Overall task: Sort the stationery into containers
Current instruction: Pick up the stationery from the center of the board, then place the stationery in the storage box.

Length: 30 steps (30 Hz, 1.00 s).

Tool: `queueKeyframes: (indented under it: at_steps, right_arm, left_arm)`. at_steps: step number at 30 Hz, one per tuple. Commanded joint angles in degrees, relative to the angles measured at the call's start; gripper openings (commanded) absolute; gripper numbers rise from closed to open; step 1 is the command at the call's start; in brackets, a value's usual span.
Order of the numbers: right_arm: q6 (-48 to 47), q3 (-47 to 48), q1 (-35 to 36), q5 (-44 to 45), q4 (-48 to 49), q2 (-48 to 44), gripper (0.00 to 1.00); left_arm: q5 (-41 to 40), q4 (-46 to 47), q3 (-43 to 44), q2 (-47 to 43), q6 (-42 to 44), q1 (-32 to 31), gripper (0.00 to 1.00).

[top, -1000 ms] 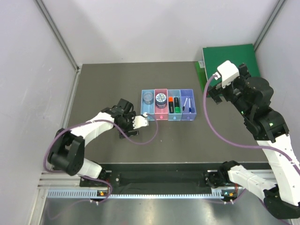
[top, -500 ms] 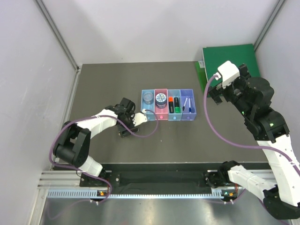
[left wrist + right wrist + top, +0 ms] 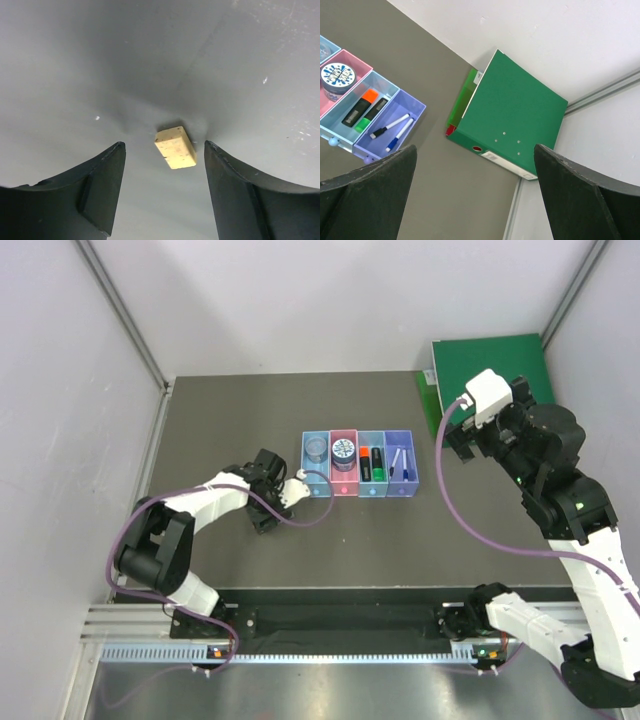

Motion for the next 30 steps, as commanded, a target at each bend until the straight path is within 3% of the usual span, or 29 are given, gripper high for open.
queueKeyframes:
  at_steps: [1,4,7,8,10,11,13,17,22,25,30]
  right_arm:
    - [1.1,1.7,-1.1,-0.7,1.0,-0.5,1.0]
    - [1.2,2.2,-1.1,-0.9,0.8,-0.5,1.0]
    - [1.3,2.2,-1.3,-0.8,1.0,-0.4,1.0]
    - [1.4,2.2,-1.4,-1.0,0.9,-0.4,1.0]
    - [1.7,2.2,-1.6,-1.1,0.9,-0.5,1.0]
    - [1.8,2.2,-1.8,-1.1,0.9,-0.5,0.99]
    - [2.0,2.4,-1.9,-1.2,0.9,-0.5,1.0]
    - [1.9,3.0,-2.0,-1.0,0.4,-0.4,1.0]
    - [2.1,1.8,-2.2,-1.0,1.2,-0.1,1.0]
    - [2.3,0.5,-2.6,-1.0,1.9,-0.1,1.0]
    - [2.1,-0.2,-3.0,-0.8,2.0,0.2,1.0]
  left_arm:
    - [3.1,-1.8,-0.4,0.9,-2.4,0.4,0.68]
    - [3.0,-1.5,-1.5,1.5,-2.5,0.4,0.65]
    - [3.1,-1.0,-2.3,2.2,-2.7,0.4,0.53]
    - [3.1,-1.0,-2.3,2.4,-2.8,0.4,0.38]
    - [3.1,-1.1,-2.2,2.9,-3.0,0.4,0.24]
    - [3.0,-1.1,-2.0,3.0,-3.0,0.5,0.12]
    - [3.0,-1.9,-1.0,2.7,-2.6,0.4,0.02]
    - [4.4,-6.4,6.7,0.3,-0.7,0.4,0.0]
    - [14.0,-8.4,23.9,-3.5,4.6,-0.1,0.0]
    - [20.4,-4.1,30.7,-3.4,5.4,-1.3,0.0]
    - [23.6,5.3,35.8,2.3,3.9,-6.3,0.0]
